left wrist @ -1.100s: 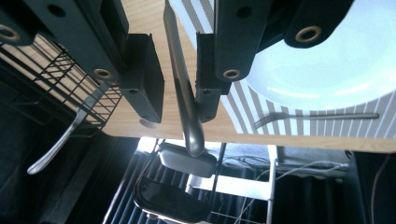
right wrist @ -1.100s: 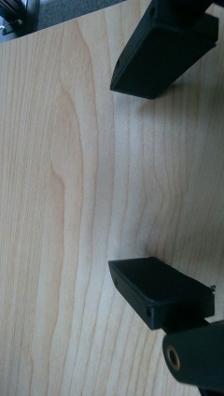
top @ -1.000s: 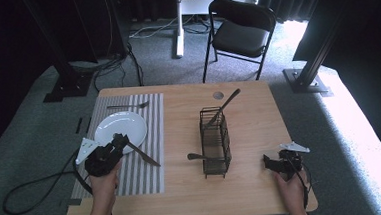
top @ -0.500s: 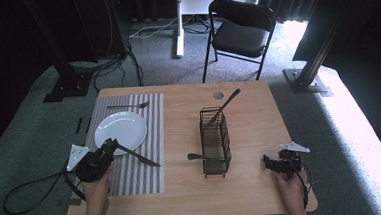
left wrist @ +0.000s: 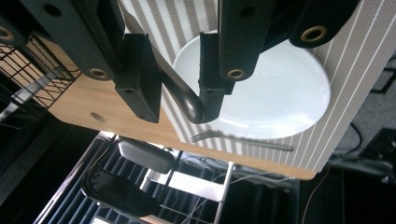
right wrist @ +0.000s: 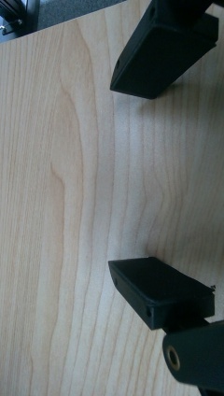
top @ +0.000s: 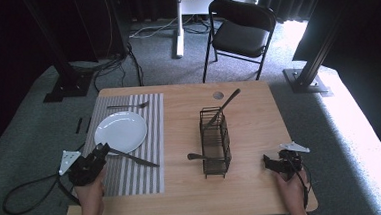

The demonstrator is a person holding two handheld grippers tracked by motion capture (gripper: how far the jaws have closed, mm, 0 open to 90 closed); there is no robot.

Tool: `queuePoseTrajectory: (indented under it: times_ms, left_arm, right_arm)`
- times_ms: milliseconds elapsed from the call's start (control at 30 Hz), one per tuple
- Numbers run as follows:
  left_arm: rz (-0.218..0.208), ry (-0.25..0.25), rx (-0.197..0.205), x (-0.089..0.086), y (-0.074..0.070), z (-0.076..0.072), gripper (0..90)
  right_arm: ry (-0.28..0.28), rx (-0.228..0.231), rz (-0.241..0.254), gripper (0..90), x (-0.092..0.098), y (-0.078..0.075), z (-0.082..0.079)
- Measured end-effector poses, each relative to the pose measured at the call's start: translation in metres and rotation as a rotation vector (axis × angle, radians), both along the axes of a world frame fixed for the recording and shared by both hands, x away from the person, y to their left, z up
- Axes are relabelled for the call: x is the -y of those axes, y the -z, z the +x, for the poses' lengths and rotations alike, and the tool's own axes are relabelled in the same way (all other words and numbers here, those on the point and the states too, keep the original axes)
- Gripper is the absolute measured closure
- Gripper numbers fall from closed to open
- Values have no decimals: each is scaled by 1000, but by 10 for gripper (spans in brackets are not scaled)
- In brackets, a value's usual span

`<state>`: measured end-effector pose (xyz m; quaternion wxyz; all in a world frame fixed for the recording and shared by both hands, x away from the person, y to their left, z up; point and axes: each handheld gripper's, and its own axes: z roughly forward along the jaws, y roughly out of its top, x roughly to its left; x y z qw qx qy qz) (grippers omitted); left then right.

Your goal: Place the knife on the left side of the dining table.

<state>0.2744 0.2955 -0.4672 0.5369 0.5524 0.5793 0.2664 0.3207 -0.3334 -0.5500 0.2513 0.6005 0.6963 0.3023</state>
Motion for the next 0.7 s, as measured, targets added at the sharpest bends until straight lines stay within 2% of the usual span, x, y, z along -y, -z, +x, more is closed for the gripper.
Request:
queuePoseTrajectory:
  times_ms: [333, 700]
  left_arm:
    - [-5, -34, -40, -15, 19, 3, 658]
    - [-48, -55, -84, -32, 37, 9, 632]
  right_arm:
    - [0, 0, 0, 121, 0, 0, 0]
    - [0, 0, 0, 121, 0, 0, 0]
